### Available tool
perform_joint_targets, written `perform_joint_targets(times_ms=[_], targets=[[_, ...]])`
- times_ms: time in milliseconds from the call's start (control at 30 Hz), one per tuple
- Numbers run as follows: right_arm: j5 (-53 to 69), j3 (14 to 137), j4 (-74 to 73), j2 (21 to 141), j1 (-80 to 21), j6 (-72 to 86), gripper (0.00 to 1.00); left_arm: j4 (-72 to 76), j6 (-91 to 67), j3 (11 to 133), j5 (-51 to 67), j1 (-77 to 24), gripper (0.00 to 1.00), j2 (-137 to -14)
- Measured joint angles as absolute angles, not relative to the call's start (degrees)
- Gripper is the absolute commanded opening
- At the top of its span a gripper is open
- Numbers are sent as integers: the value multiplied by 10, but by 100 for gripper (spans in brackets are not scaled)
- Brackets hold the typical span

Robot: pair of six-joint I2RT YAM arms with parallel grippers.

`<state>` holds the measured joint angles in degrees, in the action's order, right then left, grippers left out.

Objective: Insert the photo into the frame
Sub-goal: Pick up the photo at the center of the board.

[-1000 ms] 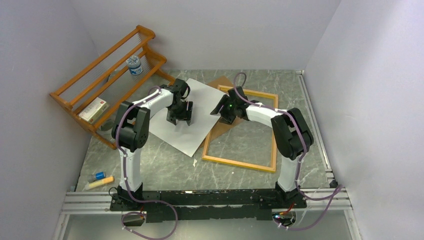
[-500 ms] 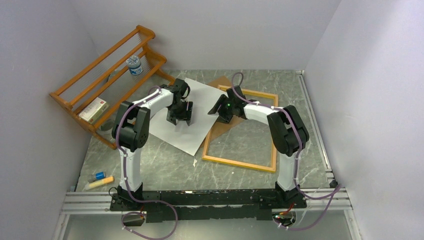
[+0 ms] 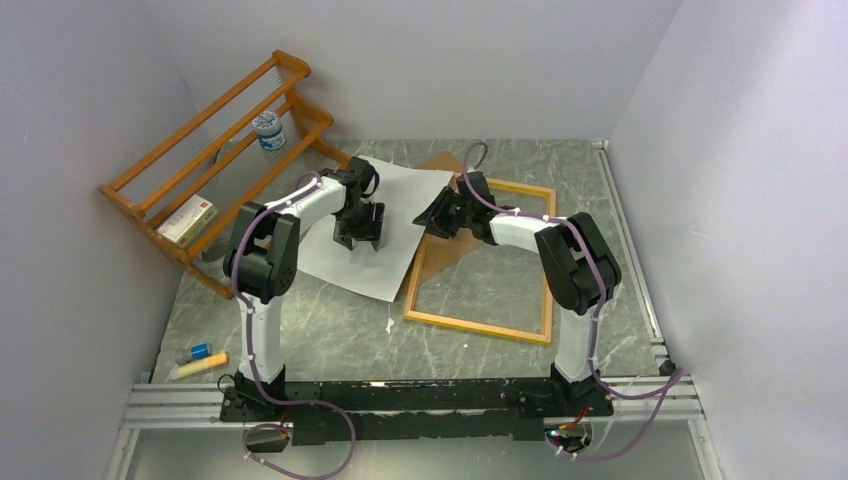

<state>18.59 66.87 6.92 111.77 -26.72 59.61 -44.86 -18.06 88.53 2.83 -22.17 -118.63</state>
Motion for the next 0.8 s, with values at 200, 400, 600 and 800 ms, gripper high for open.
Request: perform_joint_targets(times_ms=[200, 400, 600, 800], targets=[[197, 664, 99, 1118, -267, 599, 30, -449, -180, 885, 29, -221, 68, -1186], [202, 668, 109, 1129, -274, 599, 12, -446, -183, 882, 32, -220, 68, -1185], [206, 670, 106, 1135, -282, 600, 0, -440, -195, 875, 52, -211, 71, -1175], [211, 671, 41, 1117, -271, 556, 0, -460, -207, 886, 78, -211, 87, -1161]])
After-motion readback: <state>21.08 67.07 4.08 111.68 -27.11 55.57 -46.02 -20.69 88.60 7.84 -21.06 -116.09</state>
